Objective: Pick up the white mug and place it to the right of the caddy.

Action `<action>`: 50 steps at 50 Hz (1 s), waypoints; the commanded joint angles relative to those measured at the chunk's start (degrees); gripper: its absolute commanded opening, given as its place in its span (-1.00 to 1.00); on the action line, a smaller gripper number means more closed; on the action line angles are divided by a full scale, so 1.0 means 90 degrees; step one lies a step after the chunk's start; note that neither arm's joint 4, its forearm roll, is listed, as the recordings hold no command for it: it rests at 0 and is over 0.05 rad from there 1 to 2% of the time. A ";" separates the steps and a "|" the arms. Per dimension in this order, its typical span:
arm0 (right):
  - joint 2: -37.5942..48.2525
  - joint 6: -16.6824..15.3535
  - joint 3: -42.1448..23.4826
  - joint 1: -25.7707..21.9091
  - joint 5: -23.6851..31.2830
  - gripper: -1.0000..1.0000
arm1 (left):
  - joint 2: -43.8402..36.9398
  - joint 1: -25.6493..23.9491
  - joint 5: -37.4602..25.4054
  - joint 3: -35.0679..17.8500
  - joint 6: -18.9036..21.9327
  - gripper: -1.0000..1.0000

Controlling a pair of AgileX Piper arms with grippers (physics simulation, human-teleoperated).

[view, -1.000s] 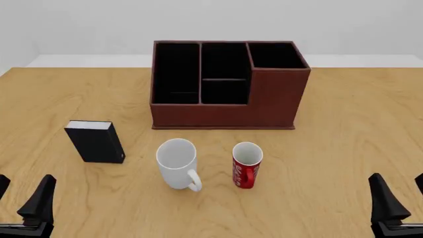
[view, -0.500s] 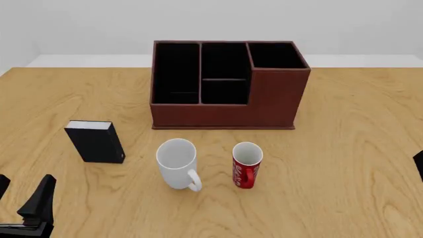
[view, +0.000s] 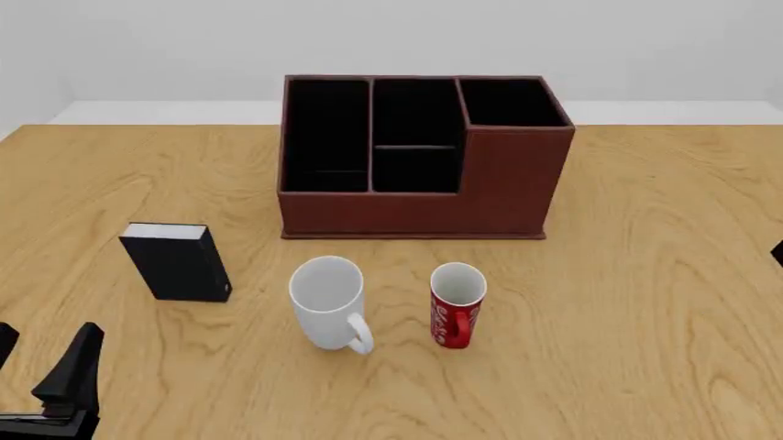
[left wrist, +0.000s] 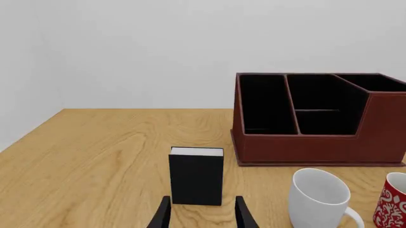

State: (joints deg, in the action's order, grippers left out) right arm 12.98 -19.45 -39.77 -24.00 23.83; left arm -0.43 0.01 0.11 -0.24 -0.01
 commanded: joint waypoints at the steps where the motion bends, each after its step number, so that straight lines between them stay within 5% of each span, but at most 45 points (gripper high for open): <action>1: 0.0453 -0.0578 -0.0522 -0.0570 0.0182 1.00 | 0.0001 0.0001 0.0000 0.0000 0.0001 1.00; 36: 0.2154 -0.1306 0.0046 -0.2446 -0.0930 1.00 | 0.0000 0.0000 0.0000 0.0000 0.0000 1.00; 50: 0.2793 -0.1453 -0.0120 -0.2676 -0.1015 1.00 | 0.0000 0.0001 0.0000 0.0000 0.0001 1.00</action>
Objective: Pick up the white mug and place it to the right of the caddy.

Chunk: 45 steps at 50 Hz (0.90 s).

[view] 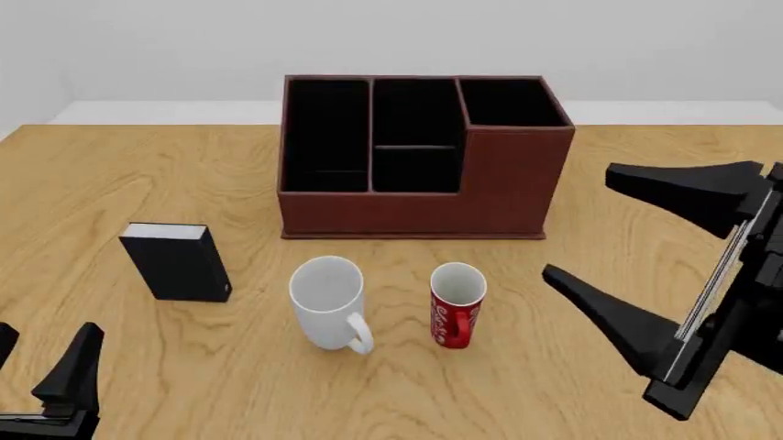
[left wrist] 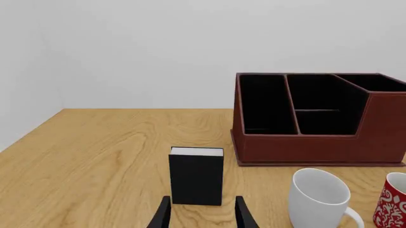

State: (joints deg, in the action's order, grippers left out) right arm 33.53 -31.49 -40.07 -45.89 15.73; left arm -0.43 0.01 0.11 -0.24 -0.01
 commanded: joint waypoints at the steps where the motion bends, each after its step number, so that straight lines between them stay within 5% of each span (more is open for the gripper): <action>1: 0.0540 -0.0118 -0.0105 -0.0252 -0.0109 1.00 | 0.0000 0.0001 0.0000 0.0000 0.0001 1.00; 27: 0.2056 0.0097 -0.0885 -0.0599 0.0197 1.00 | -0.0001 0.0000 0.0000 0.0000 0.0000 1.00; 34: 0.2449 0.0599 -0.1358 -0.0681 0.0374 1.00 | 0.0000 -0.0001 0.0000 0.0000 0.0001 1.00; 45: 0.2804 0.0926 -0.1713 -0.0748 0.0525 1.00 | 0.0001 0.0001 0.0000 0.0000 0.0000 1.00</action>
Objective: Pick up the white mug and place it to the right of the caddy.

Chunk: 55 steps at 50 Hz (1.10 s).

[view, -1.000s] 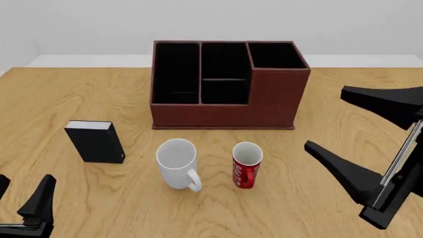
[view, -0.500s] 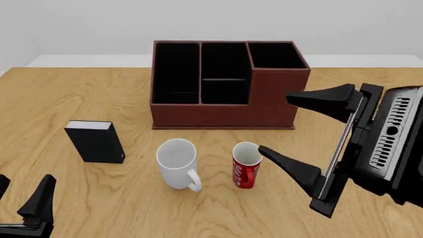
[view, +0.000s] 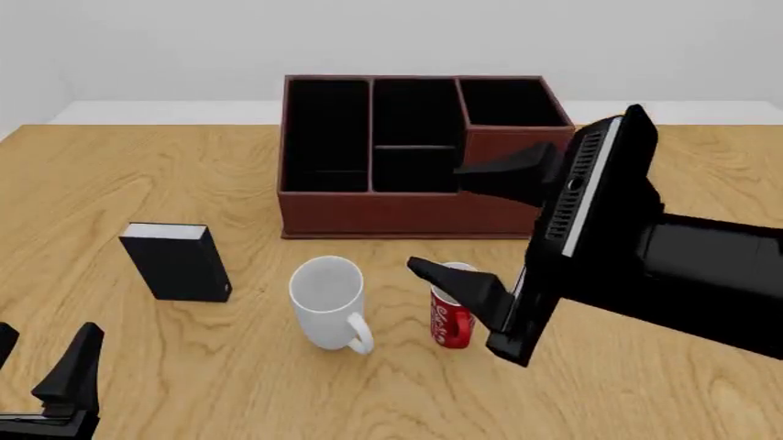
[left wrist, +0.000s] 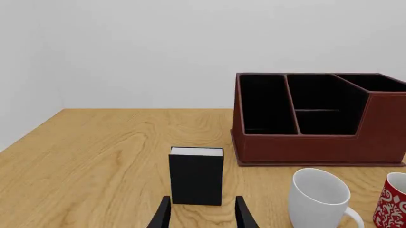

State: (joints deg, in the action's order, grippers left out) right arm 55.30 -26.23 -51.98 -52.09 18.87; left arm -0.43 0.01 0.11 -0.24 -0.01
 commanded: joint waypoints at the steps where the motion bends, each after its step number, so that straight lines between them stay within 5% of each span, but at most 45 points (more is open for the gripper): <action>1: 0.0445 0.0397 -0.0436 -0.0079 0.0221 1.00 | 0.0002 0.0001 0.0000 0.0000 -0.0001 1.00; 26: 0.1218 0.0346 -0.0411 0.0213 0.0838 1.00 | 0.0000 0.0000 0.0000 0.0000 0.0000 1.00; 55: 0.1724 0.0933 -0.0761 0.0024 0.0789 1.00 | 0.0000 0.0001 0.0000 0.0000 0.0000 1.00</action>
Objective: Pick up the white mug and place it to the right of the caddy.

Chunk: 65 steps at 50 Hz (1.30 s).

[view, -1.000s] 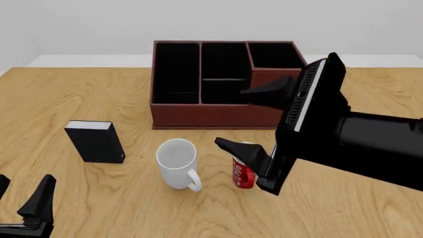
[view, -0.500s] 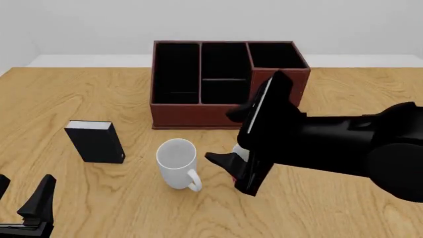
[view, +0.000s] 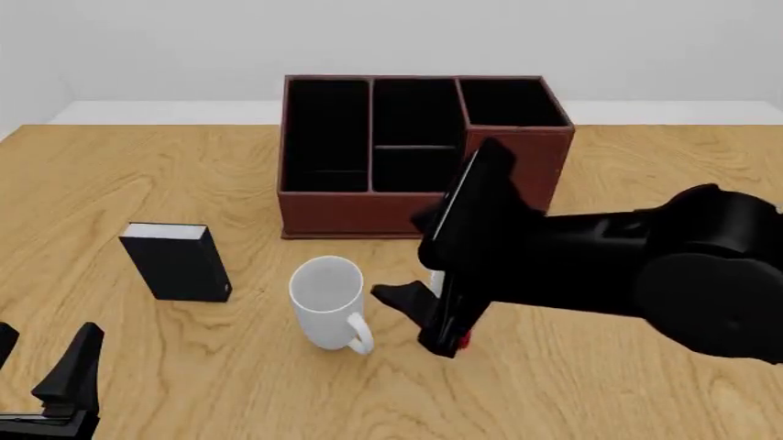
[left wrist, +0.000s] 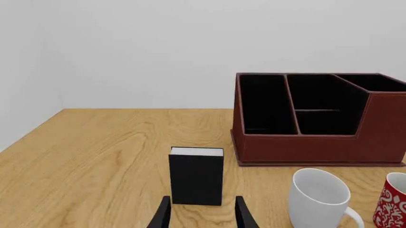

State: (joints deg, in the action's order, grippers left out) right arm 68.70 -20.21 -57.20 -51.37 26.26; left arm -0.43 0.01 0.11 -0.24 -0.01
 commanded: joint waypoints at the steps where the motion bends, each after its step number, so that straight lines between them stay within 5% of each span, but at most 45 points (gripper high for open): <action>1: 0.0270 0.0285 -0.0196 -0.0058 -0.0045 1.00 | 0.0000 0.0001 0.0000 0.0000 -0.0001 1.00; 65: 0.1381 0.1204 0.0176 -0.0084 -0.1076 1.00 | 0.0000 0.0001 0.0000 0.0000 -0.0001 1.00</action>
State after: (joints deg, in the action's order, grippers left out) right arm 79.68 -10.20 -56.28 -52.49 17.86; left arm -0.43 0.01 0.11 -0.24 -0.01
